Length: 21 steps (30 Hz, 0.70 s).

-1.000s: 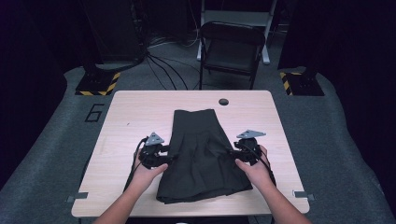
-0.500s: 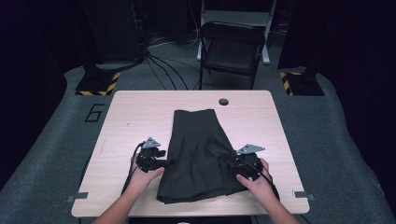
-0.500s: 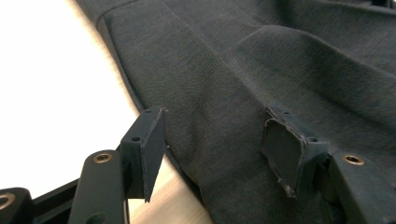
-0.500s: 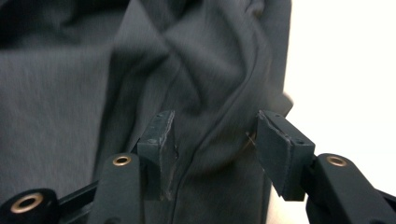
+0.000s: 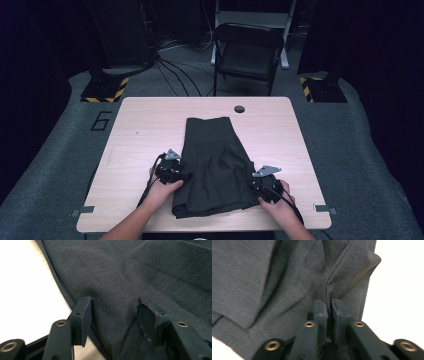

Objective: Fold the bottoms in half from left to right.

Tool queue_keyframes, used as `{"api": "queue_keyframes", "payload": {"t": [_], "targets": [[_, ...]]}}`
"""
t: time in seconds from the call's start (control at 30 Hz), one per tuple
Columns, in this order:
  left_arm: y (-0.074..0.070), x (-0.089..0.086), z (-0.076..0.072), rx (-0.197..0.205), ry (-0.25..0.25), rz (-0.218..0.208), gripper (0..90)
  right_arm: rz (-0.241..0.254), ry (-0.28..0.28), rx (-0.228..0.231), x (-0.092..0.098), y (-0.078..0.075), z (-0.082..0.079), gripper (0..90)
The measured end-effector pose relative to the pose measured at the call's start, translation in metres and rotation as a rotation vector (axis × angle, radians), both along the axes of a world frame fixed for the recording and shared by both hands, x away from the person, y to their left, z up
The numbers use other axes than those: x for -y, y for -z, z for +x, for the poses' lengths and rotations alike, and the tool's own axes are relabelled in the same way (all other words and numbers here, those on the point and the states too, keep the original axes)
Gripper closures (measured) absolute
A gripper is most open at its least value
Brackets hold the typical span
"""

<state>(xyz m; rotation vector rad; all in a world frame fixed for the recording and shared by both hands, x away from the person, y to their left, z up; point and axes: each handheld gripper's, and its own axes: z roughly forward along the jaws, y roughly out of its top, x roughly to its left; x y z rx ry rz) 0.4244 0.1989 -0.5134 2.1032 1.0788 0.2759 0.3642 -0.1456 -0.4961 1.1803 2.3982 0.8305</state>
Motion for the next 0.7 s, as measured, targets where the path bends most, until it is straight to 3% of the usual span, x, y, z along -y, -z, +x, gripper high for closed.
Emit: {"api": "queue_keyframes", "payload": {"t": [0.1,0.17,0.27,0.47,0.53,0.63,0.7], "targets": [[0.000,0.002,0.000,0.000,-0.007,0.005,47.5,0.031,-0.008,0.025,0.003,-0.008,-0.002,87.3],[0.000,0.002,0.000,0.001,-0.007,0.006,47.5,0.085,0.007,0.026,0.005,-0.019,-0.005,87.5],[0.000,0.001,0.001,0.004,-0.005,0.004,47.3,0.141,-0.010,0.066,0.012,-0.039,-0.008,87.6],[0.000,-0.001,0.001,0.002,0.002,0.001,45.9,0.229,0.018,0.077,0.024,-0.069,-0.013,87.7],[-0.001,-0.002,0.001,-0.001,0.004,-0.002,45.1,0.225,0.027,0.082,0.028,-0.071,-0.012,87.6],[-0.001,-0.002,0.001,0.006,0.001,-0.004,44.2,0.237,0.055,0.020,0.032,-0.057,-0.008,87.6],[-0.002,-0.003,0.001,0.010,0.000,-0.007,43.7,0.215,0.069,-0.019,0.035,-0.041,-0.005,87.5]]}}
